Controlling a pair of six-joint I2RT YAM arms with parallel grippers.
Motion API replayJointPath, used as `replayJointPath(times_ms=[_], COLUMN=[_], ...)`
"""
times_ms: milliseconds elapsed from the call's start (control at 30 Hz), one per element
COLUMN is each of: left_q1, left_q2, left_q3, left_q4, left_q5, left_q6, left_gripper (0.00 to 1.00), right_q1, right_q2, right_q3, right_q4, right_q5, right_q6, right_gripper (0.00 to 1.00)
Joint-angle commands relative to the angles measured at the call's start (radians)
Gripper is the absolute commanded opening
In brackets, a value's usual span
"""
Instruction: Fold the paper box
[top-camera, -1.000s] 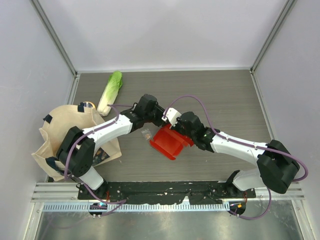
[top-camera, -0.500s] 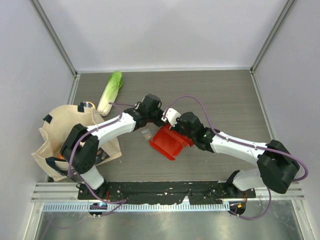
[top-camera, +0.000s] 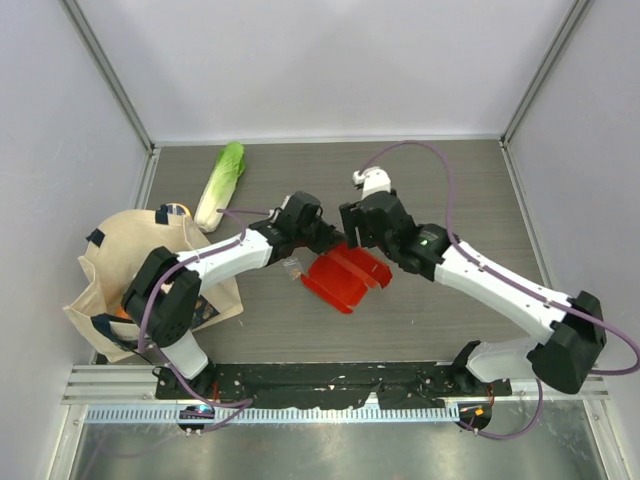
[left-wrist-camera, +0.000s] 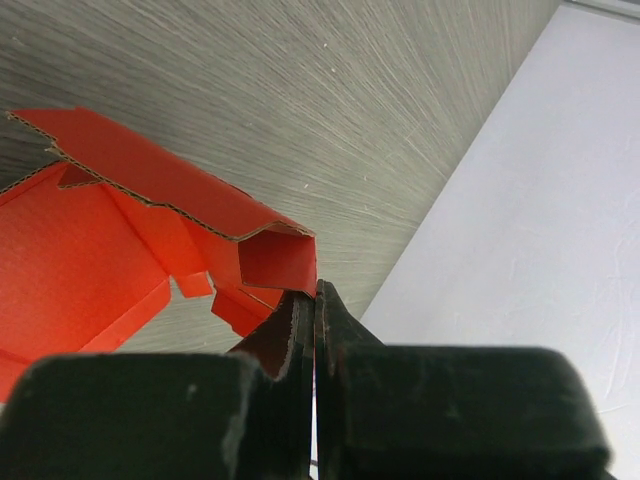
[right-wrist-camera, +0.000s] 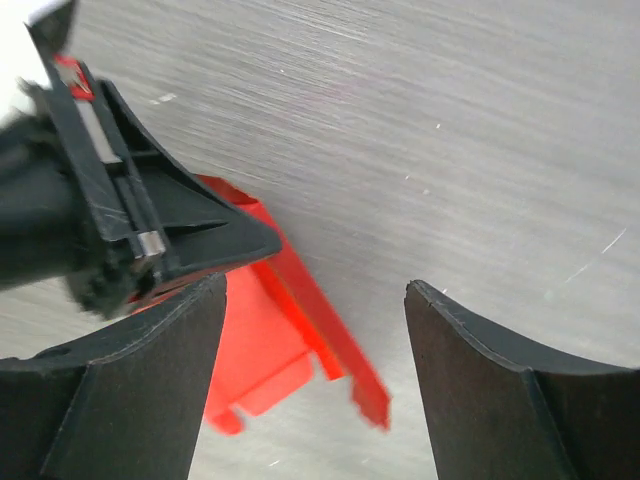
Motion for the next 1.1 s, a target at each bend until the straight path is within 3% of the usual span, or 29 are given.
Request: replayJointPath(times_ms=[0, 67, 100, 133, 267, 467, 600, 900, 967, 1067], left_q1=[-0.002, -0.002, -0.002, -0.001, -0.001, -0.002, -0.028, -0.059, -0.059, -0.061], left_q2=[0.015, 0.015, 0.012, 0.007, -0.008, 0.021, 0.035, 0.084, 0.096, 0.113], left_q3=[-0.022, -0.050, -0.059, -0.065, -0.088, -0.084, -0.079, -0.044, -0.039, -0.035], left_q4=[0.135, 0.214, 0.230, 0.247, 0.276, 0.363, 0.415, 0.504, 0.518, 0.547], left_q5=[-0.005, 0.003, 0.000, 0.000, -0.011, -0.006, -0.118, -0.206, -0.206, -0.196], left_q6=[-0.041, -0.069, -0.074, -0.065, -0.058, -0.043, 0.018, 0.037, 0.028, 0.023], left_gripper=[0.00, 0.00, 0.00, 0.00, 0.00, 0.00, 0.00, 0.00, 0.00, 0.00], right_q1=[-0.040, -0.086, -0.103, -0.118, -0.235, -0.323, -0.342, -0.404, -0.404, -0.405], right_q2=[-0.088, -0.165, -0.194, -0.234, -0.441, -0.455, -0.434, -0.266, -0.234, -0.213], right_q3=[0.095, 0.056, -0.018, -0.060, -0.264, -0.554, -0.614, -0.639, -0.616, -0.570], right_q4=[-0.304, -0.230, -0.184, -0.141, 0.019, 0.342, 0.427, 0.597, 0.590, 0.533], right_q5=[-0.095, -0.283, -0.332, -0.375, -0.409, -0.584, -0.543, -0.513, -0.501, -0.435], right_q6=[0.518, 0.660, 0.812, 0.888, 1.185, 1.476, 1.521, 1.726, 1.747, 1.744], right_gripper=[0.77, 0.76, 0.76, 0.82, 0.72, 0.70, 0.70, 0.66, 0.58, 0.57])
